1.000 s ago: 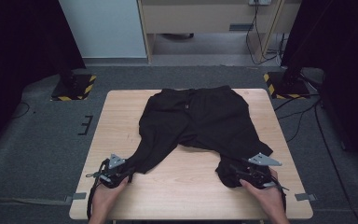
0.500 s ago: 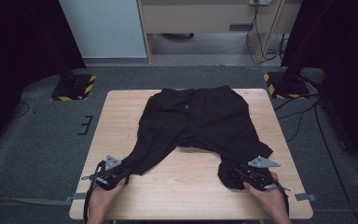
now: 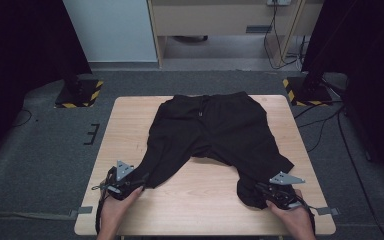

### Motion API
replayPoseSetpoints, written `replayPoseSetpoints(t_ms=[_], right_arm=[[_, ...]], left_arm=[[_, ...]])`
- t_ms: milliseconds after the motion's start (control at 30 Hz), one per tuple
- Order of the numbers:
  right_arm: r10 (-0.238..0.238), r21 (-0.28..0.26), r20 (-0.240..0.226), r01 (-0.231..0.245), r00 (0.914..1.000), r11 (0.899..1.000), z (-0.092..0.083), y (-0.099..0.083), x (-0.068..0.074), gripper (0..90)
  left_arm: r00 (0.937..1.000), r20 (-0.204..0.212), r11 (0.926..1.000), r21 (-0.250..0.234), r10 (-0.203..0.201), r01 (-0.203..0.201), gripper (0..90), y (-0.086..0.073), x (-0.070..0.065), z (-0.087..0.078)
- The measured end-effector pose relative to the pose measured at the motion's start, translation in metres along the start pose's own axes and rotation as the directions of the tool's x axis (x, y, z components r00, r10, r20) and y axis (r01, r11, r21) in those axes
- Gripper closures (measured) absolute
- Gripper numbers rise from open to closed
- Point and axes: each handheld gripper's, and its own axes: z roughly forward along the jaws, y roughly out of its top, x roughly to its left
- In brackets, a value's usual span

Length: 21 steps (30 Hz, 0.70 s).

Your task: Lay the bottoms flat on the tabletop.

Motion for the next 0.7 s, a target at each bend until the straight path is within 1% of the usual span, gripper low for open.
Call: replayPoseSetpoints(t_ms=[67,133,167,233,300,367,400,467,533,600,667,700], right_arm=[[-0.01,0.003,-0.003,0.01,0.9999,1.0,-0.003,-0.003,0.002,81.5],[-0.013,0.005,-0.003,0.013,0.9999,1.0,-0.007,-0.006,0.005,81.5],[-0.022,0.008,-0.005,0.022,0.9998,1.0,-0.009,-0.007,0.006,81.5],[-0.032,0.015,0.001,0.032,0.9995,0.999,-0.014,-0.01,0.008,81.3],[-0.027,0.023,-0.002,0.027,0.9996,0.999,-0.018,-0.013,0.008,80.8],[-0.02,0.024,-0.009,0.02,0.9998,1.0,-0.023,-0.016,0.008,79.2],[-0.017,0.012,-0.012,0.017,0.9998,1.0,-0.025,-0.017,0.008,77.0],[-0.024,-0.022,-0.02,0.023,0.9995,0.999,-0.029,-0.017,0.009,67.6],[-0.018,-0.064,-0.006,0.017,0.9998,0.998,-0.031,-0.015,0.01,58.4],[-0.012,-0.089,0.013,0.013,0.9998,0.996,-0.031,-0.013,0.008,53.2],[0.001,-0.103,0.027,0.001,0.9996,0.995,-0.029,-0.012,0.007,49.7],[0.005,-0.101,0.032,-0.001,0.9995,0.995,-0.029,-0.011,0.006,48.6]], left_arm=[[0.9995,0.028,0.9999,0.001,0.017,-0.017,32.3,0.004,-0.006,0.005],[0.998,0.06,0.9998,0.002,0.019,-0.02,32.3,0.007,-0.011,0.012],[0.9968,0.077,0.9997,0.008,0.021,-0.021,32.3,0.009,-0.014,0.016],[0.9951,0.094,0.9992,0.021,0.031,-0.033,32.0,0.011,-0.02,0.023],[0.9918,0.121,0.9987,0.028,0.04,-0.044,31.7,0.012,-0.025,0.029],[0.9868,0.154,0.9976,0.041,0.049,-0.056,31.5,0.013,-0.029,0.035],[0.9846,0.166,0.9966,0.051,0.055,-0.064,31.2,0.014,-0.032,0.038],[0.9819,0.176,0.9948,0.062,0.069,-0.081,31.3,0.014,-0.036,0.043],[0.9799,0.183,0.9929,0.073,0.079,-0.094,31.4,0.014,-0.038,0.046],[0.9767,0.196,0.9894,0.098,0.087,-0.108,33.8,0.012,-0.04,0.049],[0.9747,0.2,0.9835,0.129,0.1,-0.127,39.5,0.009,-0.04,0.052],[0.9749,0.2,0.9851,0.12,0.098,-0.124,40.6,0.008,-0.039,0.052]])
